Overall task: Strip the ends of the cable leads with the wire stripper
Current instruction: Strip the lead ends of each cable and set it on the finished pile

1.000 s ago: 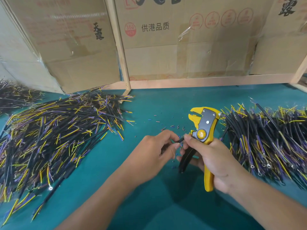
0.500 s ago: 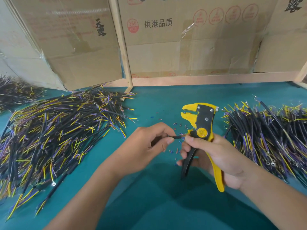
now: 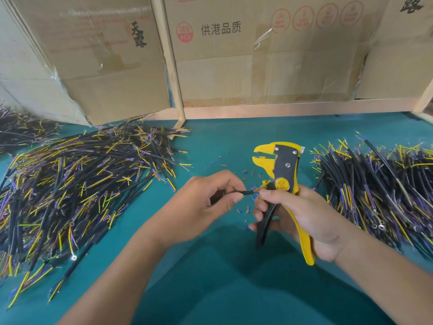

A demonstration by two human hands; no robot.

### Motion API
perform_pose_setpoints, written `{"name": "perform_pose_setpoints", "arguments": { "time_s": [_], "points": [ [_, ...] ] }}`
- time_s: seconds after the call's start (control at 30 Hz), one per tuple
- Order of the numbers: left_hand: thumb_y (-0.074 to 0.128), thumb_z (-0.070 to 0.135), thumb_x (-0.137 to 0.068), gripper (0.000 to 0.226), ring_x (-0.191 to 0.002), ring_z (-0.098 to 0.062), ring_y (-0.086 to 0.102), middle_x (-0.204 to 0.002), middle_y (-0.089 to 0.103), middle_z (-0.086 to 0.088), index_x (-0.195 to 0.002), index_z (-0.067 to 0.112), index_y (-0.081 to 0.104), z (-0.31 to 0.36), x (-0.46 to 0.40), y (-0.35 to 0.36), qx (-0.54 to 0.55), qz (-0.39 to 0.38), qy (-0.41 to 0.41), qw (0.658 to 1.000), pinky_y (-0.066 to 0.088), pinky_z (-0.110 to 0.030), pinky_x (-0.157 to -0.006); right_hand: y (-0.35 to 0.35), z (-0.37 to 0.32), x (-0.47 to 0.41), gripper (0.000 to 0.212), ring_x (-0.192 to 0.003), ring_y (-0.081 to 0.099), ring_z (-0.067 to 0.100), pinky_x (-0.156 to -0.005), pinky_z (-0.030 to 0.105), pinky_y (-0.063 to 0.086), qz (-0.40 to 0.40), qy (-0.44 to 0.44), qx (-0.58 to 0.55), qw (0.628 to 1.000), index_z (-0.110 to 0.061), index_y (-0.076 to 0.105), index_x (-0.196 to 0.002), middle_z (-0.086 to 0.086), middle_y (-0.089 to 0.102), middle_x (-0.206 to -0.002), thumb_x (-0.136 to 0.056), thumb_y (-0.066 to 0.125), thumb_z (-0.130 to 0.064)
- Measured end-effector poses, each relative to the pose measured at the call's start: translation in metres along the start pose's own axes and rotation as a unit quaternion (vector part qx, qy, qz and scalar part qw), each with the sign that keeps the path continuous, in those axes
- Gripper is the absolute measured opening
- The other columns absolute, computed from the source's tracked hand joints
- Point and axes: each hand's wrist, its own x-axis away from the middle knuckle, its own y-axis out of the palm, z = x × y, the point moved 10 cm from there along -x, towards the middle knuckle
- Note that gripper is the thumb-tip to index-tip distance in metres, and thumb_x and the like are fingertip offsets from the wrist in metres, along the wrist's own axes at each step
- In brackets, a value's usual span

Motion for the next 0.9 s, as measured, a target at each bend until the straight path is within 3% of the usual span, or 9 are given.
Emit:
{"name": "perform_pose_setpoints", "arguments": {
  "time_s": [0.1,0.27,0.4,0.6,0.9],
  "points": [
    [0.056,0.025,-0.101,0.005,-0.058,-0.021,0.038,-0.071,0.05,0.0,-0.1,0.022,0.06,-0.001,0.0,0.0,0.019,0.0,-0.003,1.0,0.033,-0.031,-0.052,0.004,0.003,0.0,0.016,-0.068,0.056,0.029,-0.074,0.05,0.057,-0.019,0.016,-0.032,0.999,-0.004,0.06,-0.081,0.013,0.053,-0.074,-0.088,0.067,-0.016],
    [0.055,0.029,-0.101,0.005,-0.062,-0.032,0.044,-0.073,0.052,-0.004,-0.101,0.026,0.059,-0.005,0.001,-0.004,0.04,0.007,-0.006,0.999,0.037,-0.045,-0.056,0.009,0.007,-0.001,0.012,-0.066,0.056,0.028,-0.071,0.049,0.057,-0.031,0.037,-0.074,0.996,-0.007,0.062,-0.081,0.013,0.053,-0.073,-0.09,0.062,-0.016],
    [0.055,0.03,-0.101,0.006,-0.062,-0.031,0.043,-0.071,0.052,-0.005,-0.101,0.025,0.059,-0.007,0.002,-0.004,0.042,0.009,-0.005,0.999,0.037,-0.044,-0.056,0.013,0.014,-0.001,0.015,-0.066,0.057,0.027,-0.071,0.049,0.057,-0.042,0.061,-0.096,0.993,-0.007,0.066,-0.082,0.011,0.055,-0.073,-0.089,0.061,-0.02],
    [0.056,0.027,-0.101,0.003,-0.058,-0.023,0.038,-0.073,0.052,-0.004,-0.101,0.027,0.059,-0.006,0.002,-0.003,0.035,0.005,-0.002,0.999,0.032,-0.029,-0.053,0.017,0.019,0.001,0.012,-0.067,0.056,0.026,-0.071,0.048,0.056,-0.052,0.066,-0.106,0.991,-0.006,0.064,-0.085,0.012,0.053,-0.075,-0.084,0.066,-0.018],
    [0.058,0.027,-0.099,0.004,-0.061,-0.03,0.044,-0.07,0.06,0.006,-0.099,0.025,0.061,-0.018,0.008,-0.009,0.051,-0.043,-0.046,0.997,0.034,-0.038,-0.054,0.016,0.022,0.0,0.015,-0.068,0.055,0.027,-0.073,0.049,0.056,-0.05,0.066,-0.11,0.99,-0.007,0.058,-0.088,0.013,0.051,-0.076,-0.085,0.07,-0.016]
  ]
}}
